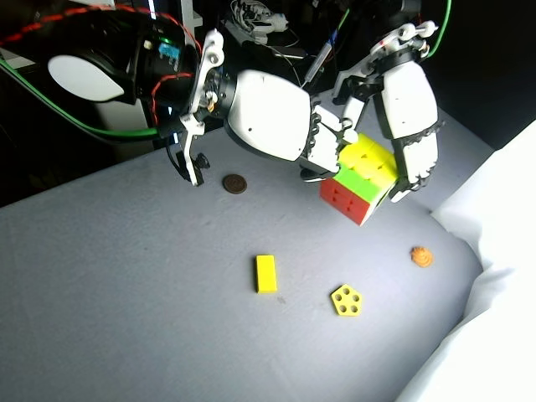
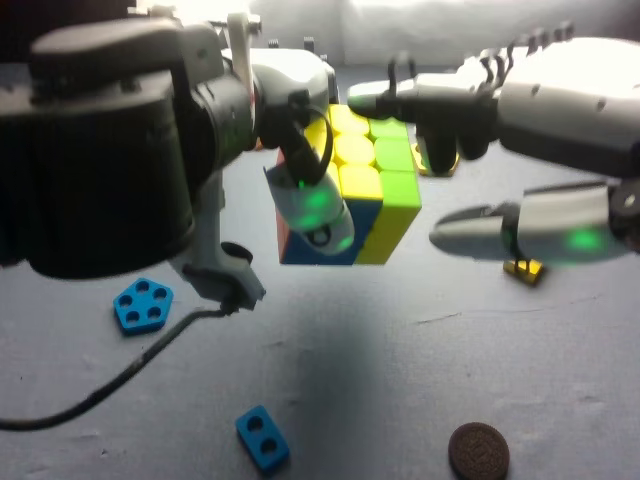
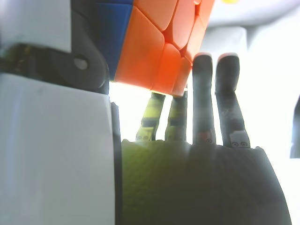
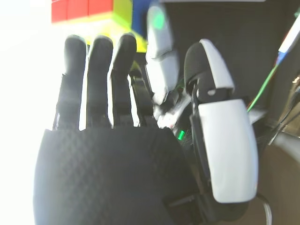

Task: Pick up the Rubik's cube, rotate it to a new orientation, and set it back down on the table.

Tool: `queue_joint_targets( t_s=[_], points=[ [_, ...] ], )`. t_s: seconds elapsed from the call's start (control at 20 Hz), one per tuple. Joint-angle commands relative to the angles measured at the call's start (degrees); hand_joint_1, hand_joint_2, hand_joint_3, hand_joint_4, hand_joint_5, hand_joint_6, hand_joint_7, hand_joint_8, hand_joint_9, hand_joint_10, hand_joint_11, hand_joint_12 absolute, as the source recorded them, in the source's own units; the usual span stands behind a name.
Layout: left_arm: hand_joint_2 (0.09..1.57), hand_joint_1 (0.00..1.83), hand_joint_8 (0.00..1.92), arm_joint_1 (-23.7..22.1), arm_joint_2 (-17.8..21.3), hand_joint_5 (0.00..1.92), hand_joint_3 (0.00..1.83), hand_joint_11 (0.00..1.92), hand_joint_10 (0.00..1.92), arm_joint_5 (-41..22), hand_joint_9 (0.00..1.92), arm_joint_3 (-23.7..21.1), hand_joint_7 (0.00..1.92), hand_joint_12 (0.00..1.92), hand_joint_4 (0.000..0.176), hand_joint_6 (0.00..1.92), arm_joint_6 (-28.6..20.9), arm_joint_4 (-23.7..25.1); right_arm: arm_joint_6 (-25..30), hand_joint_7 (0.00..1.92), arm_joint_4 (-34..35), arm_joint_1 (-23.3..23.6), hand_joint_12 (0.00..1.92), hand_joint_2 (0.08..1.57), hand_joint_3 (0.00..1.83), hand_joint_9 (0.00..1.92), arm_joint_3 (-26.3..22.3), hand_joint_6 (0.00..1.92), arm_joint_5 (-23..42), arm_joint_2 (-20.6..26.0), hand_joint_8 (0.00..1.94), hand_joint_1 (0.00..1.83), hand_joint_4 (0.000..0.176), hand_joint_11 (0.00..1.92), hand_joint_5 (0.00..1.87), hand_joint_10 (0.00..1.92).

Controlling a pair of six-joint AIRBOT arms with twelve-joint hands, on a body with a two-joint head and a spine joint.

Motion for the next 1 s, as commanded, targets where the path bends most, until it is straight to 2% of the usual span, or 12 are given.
queue_joint_targets(
  t_s=[0.0, 0.05, 0.1, 0.2, 0.3, 0.35, 0.4, 0.5, 0.55, 0.75, 0.85, 0.95],
  points=[
    [1.33, 1.01, 1.86, -0.1, 0.3, 0.57, 0.00, 0.16, 1.86, 1.6, 0.15, -0.2, 0.06, 1.92, 0.000, 1.61, -0.6, 4.5, 0.5, 0.34, -0.4, 1.1, 1.92, 1.23, 0.00, 0.30, -0.1, 0.00, 6.1, 0.5, 1.44, 0.67, 0.000, 0.17, 0.10, 1.81],
    [1.33, 1.01, 1.86, 0.9, 0.2, 0.57, 0.00, 0.16, 1.86, 2.1, 0.15, -0.2, 0.06, 1.92, 0.000, 1.61, -2.4, 5.7, 0.1, 0.34, -0.5, 1.9, 1.92, 1.23, 0.00, 0.30, 0.2, 0.00, 6.2, 0.8, 1.44, 0.67, 0.000, 0.17, 0.10, 1.81],
    [1.35, 1.02, 1.87, 3.8, 0.0, 0.55, 0.01, 0.17, 1.90, 2.8, 0.12, -0.3, 0.05, 1.92, 0.000, 1.64, -9.0, 9.2, -3.4, 0.32, -0.5, 2.5, 1.92, 1.23, 0.00, 0.29, 2.0, 0.00, 7.5, 0.7, 1.44, 0.68, 0.000, 0.17, 0.08, 1.82],
    [1.35, 1.02, 1.86, 5.1, -0.1, 0.55, 0.00, 0.16, 1.90, 2.9, 0.11, -0.3, 0.04, 1.92, 0.000, 1.63, -11.0, 10.5, -7.2, 0.31, -0.7, 2.4, 1.92, 1.24, 0.00, 0.29, 2.9, 0.00, 8.6, 0.7, 1.45, 0.68, 0.000, 0.17, 0.08, 1.83],
    [1.16, 1.21, 1.83, 6.8, -0.1, 0.22, 0.00, 0.16, 1.87, 3.4, 0.12, -0.2, 0.06, 1.92, 0.000, 1.73, -13.2, 11.8, -8.5, 0.30, -3.4, 1.5, 1.92, 1.25, 0.00, 0.29, 4.1, 0.00, 9.3, 0.7, 1.46, 0.66, 0.000, 0.17, 0.06, 1.84],
    [1.14, 1.23, 1.80, 8.0, -0.2, 0.23, 0.00, 0.17, 1.84, 3.6, 0.16, -0.2, 0.10, 1.91, 0.000, 1.71, -15.3, 13.0, -8.6, 0.30, -3.4, 0.6, 1.92, 1.24, 0.00, 0.28, 4.8, 0.00, 9.2, 0.7, 1.48, 0.67, 0.000, 0.18, 0.04, 1.86],
    [1.28, 1.07, 1.81, 8.7, -0.3, 0.51, 0.03, 0.18, 1.86, 3.8, 0.16, -0.1, 0.10, 1.92, 0.000, 1.63, -17.2, 14.2, -8.5, 0.29, -3.4, 0.2, 1.92, 1.25, 0.00, 0.27, 5.3, 0.00, 9.2, 0.7, 1.49, 0.65, 0.000, 0.17, 0.04, 1.86],
    [1.34, 0.99, 1.81, 10.9, -1.0, 0.55, 0.01, 0.13, 1.86, 5.0, 0.10, 0.5, 0.03, 1.92, 0.000, 1.64, -22.5, 17.2, -8.5, 0.32, -3.5, -0.6, 1.92, 1.24, 0.00, 0.30, 6.5, 0.01, 10.6, 0.7, 1.46, 0.66, 0.000, 0.19, 0.08, 1.83],
    [1.21, 1.14, 1.77, 11.7, -1.4, 0.25, 0.00, 0.12, 1.83, 5.8, 0.12, 0.9, 0.05, 1.92, 0.000, 1.68, -24.0, 17.8, -8.5, 0.32, -3.5, -0.7, 1.92, 1.24, 0.00, 0.30, 6.9, 0.01, 10.8, 0.6, 1.45, 0.66, 0.000, 0.18, 0.08, 1.83],
    [1.17, 1.14, 1.59, 13.7, -1.6, 0.14, 0.00, 0.13, 1.67, 6.2, 0.17, 1.3, 0.14, 1.86, 0.000, 1.62, -28.0, 20.0, -4.9, 0.31, -5.5, -0.3, 1.92, 1.23, 0.00, 0.28, 7.1, 0.01, 9.0, 0.3, 1.46, 0.68, 0.000, 0.18, 0.08, 1.84],
    [1.16, 1.08, 1.34, 14.2, -1.6, 0.11, 0.00, 0.07, 1.49, 6.3, 0.18, 1.5, 0.17, 1.79, 0.000, 1.40, -28.9, 20.5, -2.9, 0.32, -5.7, 0.6, 1.92, 1.23, 0.00, 0.30, 7.1, 0.00, 7.0, 0.3, 1.45, 0.69, 0.000, 0.17, 0.07, 1.84],
    [1.12, 1.04, 0.78, 14.7, -1.6, 0.19, 0.00, 0.02, 1.10, 6.8, 0.22, 1.7, 0.28, 1.60, 0.000, 0.74, -29.3, 20.7, -2.6, 0.31, -5.7, 0.9, 1.92, 1.24, 0.00, 0.29, 7.1, 0.00, 6.2, 0.3, 1.47, 0.66, 0.000, 0.18, 0.06, 1.86]
  ],
)
